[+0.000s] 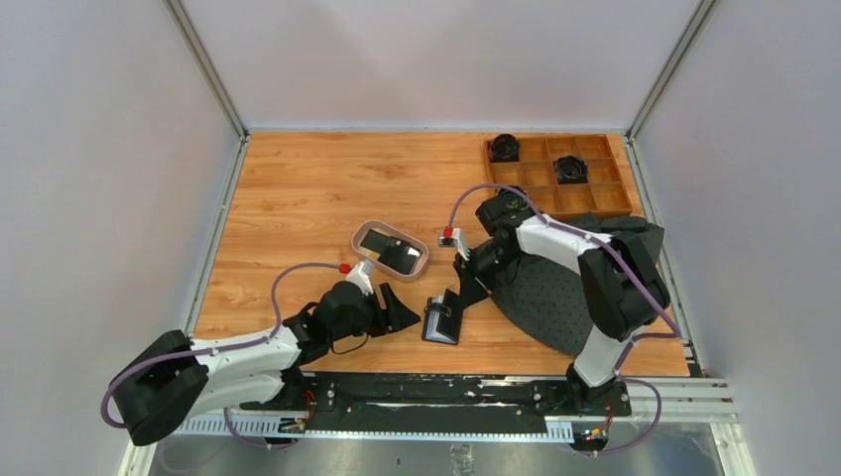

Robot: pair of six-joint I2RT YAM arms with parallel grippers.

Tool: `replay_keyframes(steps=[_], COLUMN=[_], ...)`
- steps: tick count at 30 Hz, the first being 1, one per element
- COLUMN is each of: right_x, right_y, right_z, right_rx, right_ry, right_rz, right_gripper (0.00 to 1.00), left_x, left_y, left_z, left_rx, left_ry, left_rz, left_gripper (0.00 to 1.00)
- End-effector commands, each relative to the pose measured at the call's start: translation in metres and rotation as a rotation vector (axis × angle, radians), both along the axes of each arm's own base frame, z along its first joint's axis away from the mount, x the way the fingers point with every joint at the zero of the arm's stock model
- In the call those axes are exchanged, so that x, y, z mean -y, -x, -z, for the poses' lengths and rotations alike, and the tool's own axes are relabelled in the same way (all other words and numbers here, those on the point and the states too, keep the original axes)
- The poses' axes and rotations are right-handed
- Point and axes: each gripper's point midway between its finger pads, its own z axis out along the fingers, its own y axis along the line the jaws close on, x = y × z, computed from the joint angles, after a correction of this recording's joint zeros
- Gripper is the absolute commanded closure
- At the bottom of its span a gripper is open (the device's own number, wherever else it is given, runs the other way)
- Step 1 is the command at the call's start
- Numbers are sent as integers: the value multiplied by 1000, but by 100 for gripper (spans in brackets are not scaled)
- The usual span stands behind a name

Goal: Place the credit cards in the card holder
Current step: Close the card holder at the center of the board, then turn over the card holder at the center of the board.

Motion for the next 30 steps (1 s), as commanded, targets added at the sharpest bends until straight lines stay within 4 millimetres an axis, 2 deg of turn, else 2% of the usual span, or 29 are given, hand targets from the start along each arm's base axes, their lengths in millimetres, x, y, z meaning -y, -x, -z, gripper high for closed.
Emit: replay_keyframes(steps=[1,6,9,12,21,25,30], right_x=[-9,-14,-7,-2,10,12,12], right_y=[-4,-8,-13,-17,-14,-11,-8], right_z=[16,43,62,72,85,87,88], right_rx=[-49,-39,-23,-17,-17,-32,-47], right_ry=[87,205,303,358,423,430,432], right_rz=[23,49,78,100,95,89,85], right_gripper=[80,80,81,81,80,80,80], left_x=[11,17,22,23,33,41,41], left_y=[-2,-4,-3,-1,5,16,24], left_z=[-7,-4,2,9,26,33,44], left_rx=[25,11,-19,-56,-168,-206,-245], left_ry=[-14,-36,-50,-62,-83,-96,-120], left_rz=[48,70,92,93,111,135,127], left_gripper=[31,26,26,21,22,25,27])
